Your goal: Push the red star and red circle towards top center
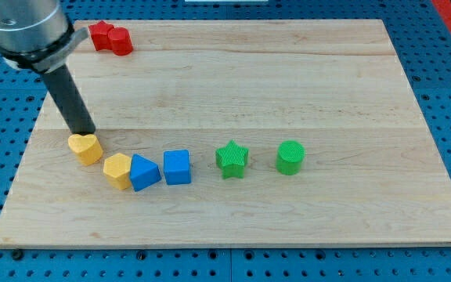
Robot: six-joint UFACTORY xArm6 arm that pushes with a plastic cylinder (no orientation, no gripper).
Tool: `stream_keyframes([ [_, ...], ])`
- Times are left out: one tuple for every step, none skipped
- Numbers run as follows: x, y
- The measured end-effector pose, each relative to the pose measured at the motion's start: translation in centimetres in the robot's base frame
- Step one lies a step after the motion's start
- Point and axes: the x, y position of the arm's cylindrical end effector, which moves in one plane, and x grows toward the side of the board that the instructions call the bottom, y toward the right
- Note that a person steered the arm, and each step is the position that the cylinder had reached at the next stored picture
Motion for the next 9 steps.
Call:
stream_keyframes([
  [2.4,0.4],
  [4.0,-0.4],
  [2.6,-0.7],
  [-2.8,0.7],
  [-6.7,2.0],
  [-9.7,8.9],
  [-11.1,14.7],
  [-10.6,18.0],
  [-10.9,16.8],
])
